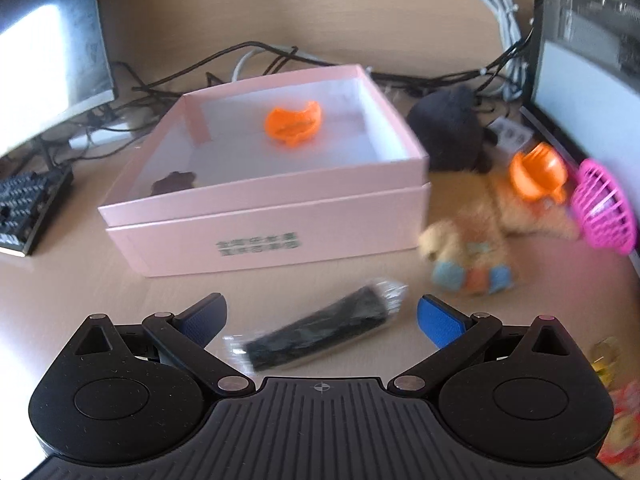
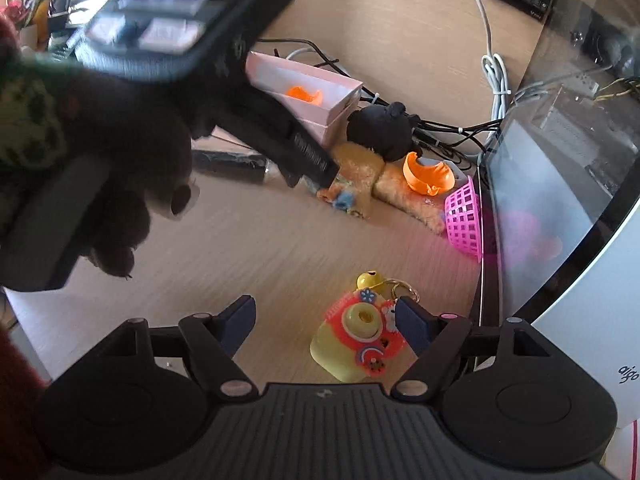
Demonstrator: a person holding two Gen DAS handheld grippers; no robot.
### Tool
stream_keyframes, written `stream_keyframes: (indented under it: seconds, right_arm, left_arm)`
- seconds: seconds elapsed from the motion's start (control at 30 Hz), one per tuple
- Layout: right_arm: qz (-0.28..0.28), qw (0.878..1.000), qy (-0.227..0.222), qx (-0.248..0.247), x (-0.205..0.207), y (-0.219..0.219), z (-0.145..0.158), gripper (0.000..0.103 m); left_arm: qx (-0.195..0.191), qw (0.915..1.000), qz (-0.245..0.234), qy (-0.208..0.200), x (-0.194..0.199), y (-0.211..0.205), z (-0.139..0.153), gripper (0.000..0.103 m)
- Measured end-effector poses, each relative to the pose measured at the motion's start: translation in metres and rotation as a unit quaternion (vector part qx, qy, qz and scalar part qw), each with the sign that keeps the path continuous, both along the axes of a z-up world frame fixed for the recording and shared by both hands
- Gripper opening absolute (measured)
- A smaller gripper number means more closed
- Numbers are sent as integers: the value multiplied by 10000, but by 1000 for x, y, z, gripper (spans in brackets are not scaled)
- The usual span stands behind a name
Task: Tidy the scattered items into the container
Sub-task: 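Grasp the black wrapped tube with the left tool while the right tool hovers over the keychain toy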
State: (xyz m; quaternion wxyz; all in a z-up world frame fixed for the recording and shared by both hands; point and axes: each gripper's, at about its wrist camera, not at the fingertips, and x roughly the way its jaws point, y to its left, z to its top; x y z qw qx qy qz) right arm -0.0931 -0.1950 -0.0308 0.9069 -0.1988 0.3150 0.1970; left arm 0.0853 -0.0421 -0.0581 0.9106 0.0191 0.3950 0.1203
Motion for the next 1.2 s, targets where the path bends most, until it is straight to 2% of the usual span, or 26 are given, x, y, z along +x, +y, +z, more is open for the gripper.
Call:
stream_keyframes:
  seconds: [0.23, 0.27, 0.33, 0.43, 0.6, 0.73, 0.9, 1.03, 1.13, 1.2]
  right_arm:
    - [134, 9999, -68, 86, 11, 1, 2, 78]
    - [166, 9998, -57, 91, 11, 2, 1, 78]
    - [201, 9997, -5, 119, 9, 3, 0, 78]
    - [159, 9995, 117, 252, 11, 2, -1, 78]
    - [158, 9995, 105, 260, 17, 3, 0, 78]
    - [262, 9995, 39, 160, 14, 2, 2, 78]
    - [388, 9991, 93, 172, 14, 6, 0, 78]
    - [508, 9986, 59, 123, 10, 12, 1, 78]
    - [540, 9985, 47, 111, 7, 14, 2, 80]
    - [513, 9985, 91, 153, 7, 14, 0, 80]
  left_arm:
    - [452, 9973, -102, -571, -32, 48, 1, 103]
    - [412, 9973, -99, -593, -37, 54, 2, 103]
    - [278, 9988, 198, -364, -42, 64, 5, 103]
    - [-117, 9981, 613, -8, -43, 66, 10, 103]
    - [-243, 9989, 396, 50, -42, 52, 17, 103]
    - [-760, 9964, 216, 293, -49, 52, 12, 103]
    - [-1054, 9936, 291, 290, -41, 65, 1, 103]
    - [-979, 9949, 195, -115, -31, 77, 0, 103]
    - [-658, 9970, 253, -314, -32, 76, 7, 103]
    - [-362, 9984, 89, -435, -35, 70, 11, 103]
